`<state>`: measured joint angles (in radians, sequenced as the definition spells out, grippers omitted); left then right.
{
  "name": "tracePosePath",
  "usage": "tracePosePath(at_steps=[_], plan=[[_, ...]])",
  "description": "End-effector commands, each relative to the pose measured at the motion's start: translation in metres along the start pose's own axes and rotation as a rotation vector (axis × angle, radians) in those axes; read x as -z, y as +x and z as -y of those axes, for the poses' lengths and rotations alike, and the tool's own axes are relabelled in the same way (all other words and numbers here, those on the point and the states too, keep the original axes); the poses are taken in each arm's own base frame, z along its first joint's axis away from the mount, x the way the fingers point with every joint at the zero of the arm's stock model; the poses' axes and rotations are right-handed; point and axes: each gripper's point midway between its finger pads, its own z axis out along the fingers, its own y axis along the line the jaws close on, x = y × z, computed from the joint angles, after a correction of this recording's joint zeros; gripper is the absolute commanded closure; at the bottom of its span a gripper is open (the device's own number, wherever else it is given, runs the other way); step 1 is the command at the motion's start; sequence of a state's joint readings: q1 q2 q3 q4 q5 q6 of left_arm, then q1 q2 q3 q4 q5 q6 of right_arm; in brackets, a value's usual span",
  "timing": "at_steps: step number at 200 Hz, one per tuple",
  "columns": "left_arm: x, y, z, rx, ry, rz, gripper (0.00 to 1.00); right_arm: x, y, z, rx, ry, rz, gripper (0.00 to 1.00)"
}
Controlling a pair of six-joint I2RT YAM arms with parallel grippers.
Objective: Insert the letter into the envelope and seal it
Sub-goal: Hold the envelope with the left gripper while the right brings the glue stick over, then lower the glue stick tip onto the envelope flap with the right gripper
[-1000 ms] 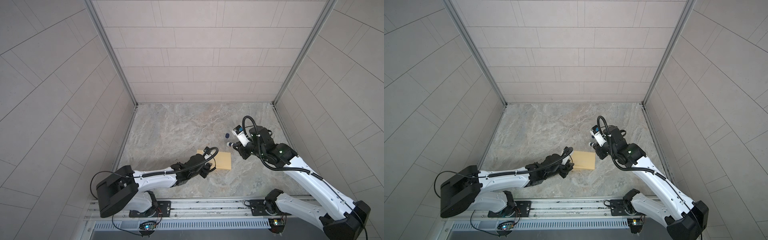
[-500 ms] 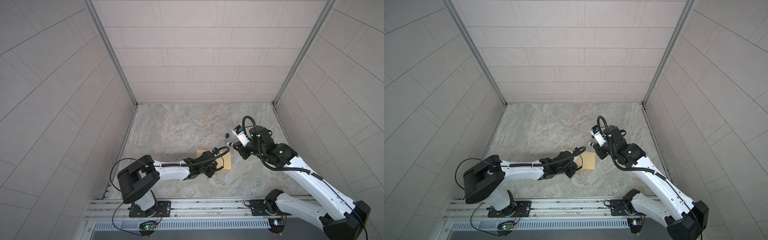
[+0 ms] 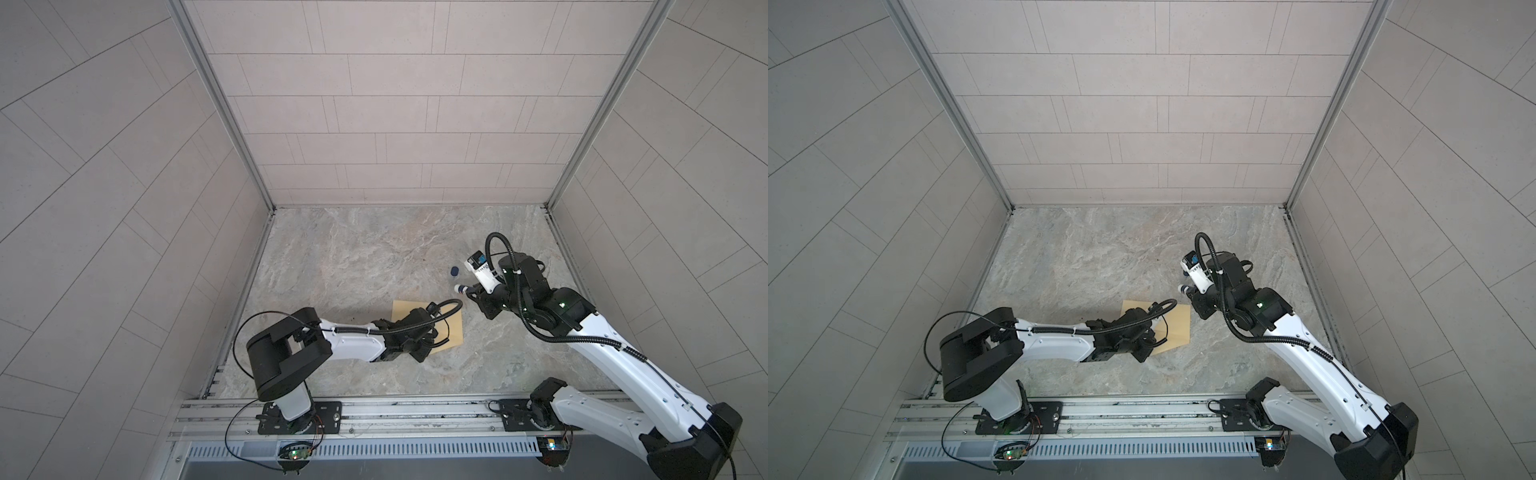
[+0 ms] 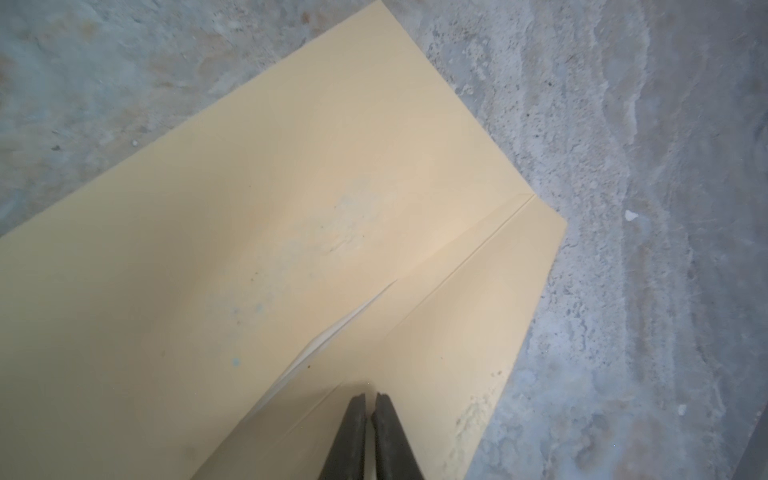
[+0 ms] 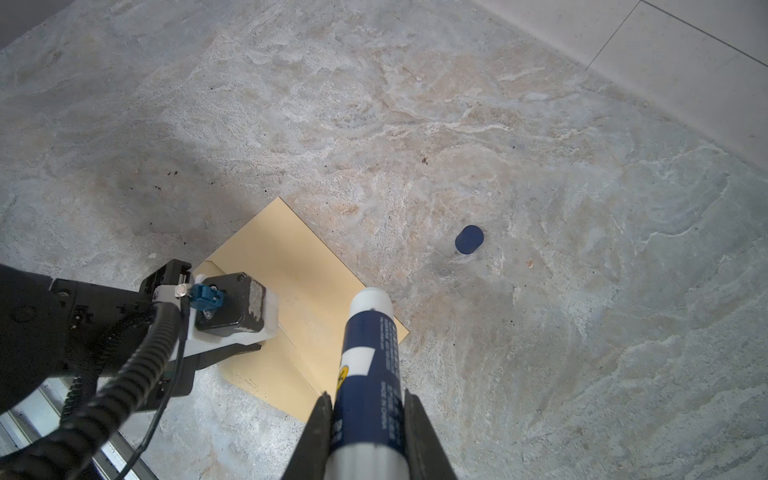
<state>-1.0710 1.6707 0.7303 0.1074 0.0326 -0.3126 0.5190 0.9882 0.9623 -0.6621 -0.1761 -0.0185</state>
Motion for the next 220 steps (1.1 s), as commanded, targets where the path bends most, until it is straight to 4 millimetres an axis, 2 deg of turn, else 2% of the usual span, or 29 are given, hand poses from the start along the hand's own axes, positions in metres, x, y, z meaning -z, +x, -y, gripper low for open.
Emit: tracePosePath(at_steps=[1,31,71,91,123,147,182,220], plan=[[-0.006,-0.002,0.004,0.029,-0.01,0.005,0.88,0.002,-0.001,-0.001,0.006,0.004,0.013,1.0],[-0.011,-0.004,0.005,0.058,-0.019,0.018,0.89,0.002,0.0,-0.001,0.006,0.002,0.011,1.0],[-0.011,-0.021,0.009,0.077,-0.015,0.066,0.89,0.002,0.001,-0.001,0.002,0.001,0.009,1.0],[0.002,-0.035,0.01,0.068,-0.012,0.115,0.89,0.003,0.0,-0.001,0.002,0.002,0.011,1.0],[0.033,-0.061,0.01,0.064,-0.015,0.221,0.86,0.004,0.0,-0.003,0.0,-0.007,0.014,1.0],[0.056,-0.074,0.003,0.086,-0.045,0.297,0.84,0.004,-0.001,-0.004,-0.004,-0.017,0.015,1.0],[0.077,-0.074,-0.015,0.115,-0.108,0.373,0.8,0.002,-0.001,-0.009,-0.012,-0.04,0.008,1.0],[0.084,-0.057,-0.038,0.204,-0.134,0.383,0.79,-0.005,0.002,-0.019,0.01,-0.068,-0.039,1.0]])
